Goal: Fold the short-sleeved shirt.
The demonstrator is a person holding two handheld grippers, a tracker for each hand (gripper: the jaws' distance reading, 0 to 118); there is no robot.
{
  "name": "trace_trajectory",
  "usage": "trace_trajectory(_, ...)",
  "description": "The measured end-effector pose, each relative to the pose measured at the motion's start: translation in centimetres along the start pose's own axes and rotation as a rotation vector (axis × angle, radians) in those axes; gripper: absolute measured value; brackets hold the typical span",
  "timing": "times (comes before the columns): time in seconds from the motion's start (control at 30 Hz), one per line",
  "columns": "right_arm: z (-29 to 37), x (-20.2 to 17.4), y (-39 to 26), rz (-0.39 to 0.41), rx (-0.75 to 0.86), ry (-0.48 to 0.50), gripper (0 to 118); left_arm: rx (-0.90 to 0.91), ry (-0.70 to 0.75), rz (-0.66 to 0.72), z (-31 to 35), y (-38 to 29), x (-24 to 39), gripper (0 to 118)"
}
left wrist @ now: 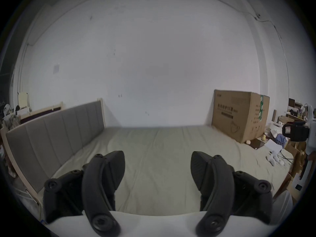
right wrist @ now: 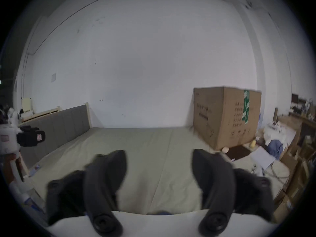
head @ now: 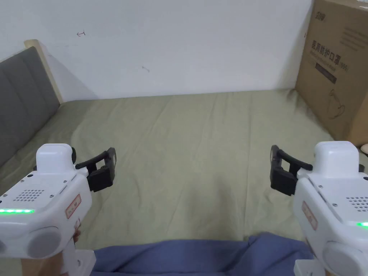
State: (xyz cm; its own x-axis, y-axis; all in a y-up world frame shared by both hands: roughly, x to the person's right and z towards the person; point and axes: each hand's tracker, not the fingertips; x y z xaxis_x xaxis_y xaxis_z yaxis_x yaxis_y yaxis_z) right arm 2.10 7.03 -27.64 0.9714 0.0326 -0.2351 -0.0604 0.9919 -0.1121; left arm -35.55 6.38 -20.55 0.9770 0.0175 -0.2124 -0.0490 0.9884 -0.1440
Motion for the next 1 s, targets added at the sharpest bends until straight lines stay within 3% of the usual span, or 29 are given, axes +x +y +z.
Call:
trace_trajectory(0.03, 0.0, -0.4, 0.1, 0.018, 0.006, -0.018, 39, 0.002, -0.005, 0.004, 0.1, 0.0, 0.3, 49)
trace_trajectory(0.07, 0.0, -0.7, 0.0, 0.032, 0.014, -0.025, 9, 0.01, -0.021, 0.017, 0.0, -0.2, 0.3, 17)
trace_trajectory(0.1, -0.3, -1.0, -0.2, 0.035, 0.015, -0.037, 0, 0.019, -0.046, 0.035, 0.0, -0.3, 0.5, 0)
trace_trajectory(0.2, -0.4, -1.2, -0.7, 0.032, 0.018, -0.047, 0, 0.024, -0.09, 0.1, -0.1, -0.7, 0.7, 0)
trace_trajectory(0.43, -0.9, -1.2, -1.2, 0.028, -0.003, -0.042, 0, -0.043, -0.065, 0.075, -0.4, -1.9, -0.9, 0)
trace_trajectory(0.67, -1.4, -1.2, -1.4, 0.037, -0.034, -0.021, 0, -0.406, -0.211, 0.352, -2.1, -7.0, -7.7, 0)
trace_trajectory(0.83, -1.7, -1.7, -1.6, 0.077, -0.053, -0.015, 0, -0.607, -0.192, 0.465, -1.6, -12.5, -11.8, 0)
trace_trajectory(0.87, -1.8, -1.8, -1.6, 0.082, -0.057, -0.013, 0, -0.654, -0.179, 0.498, -2.1, -14.3, -13.3, 5)
trace_trajectory(0.9, -1.9, -1.9, -1.7, 0.085, -0.062, -0.012, 0, -0.679, -0.155, 0.527, -2.0, -15.4, -14.2, 20)
trace_trajectory(0.93, -2.0, -2.1, -1.8, 0.089, -0.067, -0.01, 0, -0.686, -0.131, 0.552, -1.9, -16.4, -15.0, 47)
trace_trajectory(0.97, -2.2, -2.3, -1.9, 0.095, -0.074, -0.008, 0, -0.711, -0.108, 0.575, -1.8, -17.4, -15.6, 81)
trace_trajectory(1.0, -2.3, -2.5, -2.1, 0.103, -0.08, -0.007, 0, -0.736, -0.092, 0.587, -1.1, -17.0, -15.1, 96)
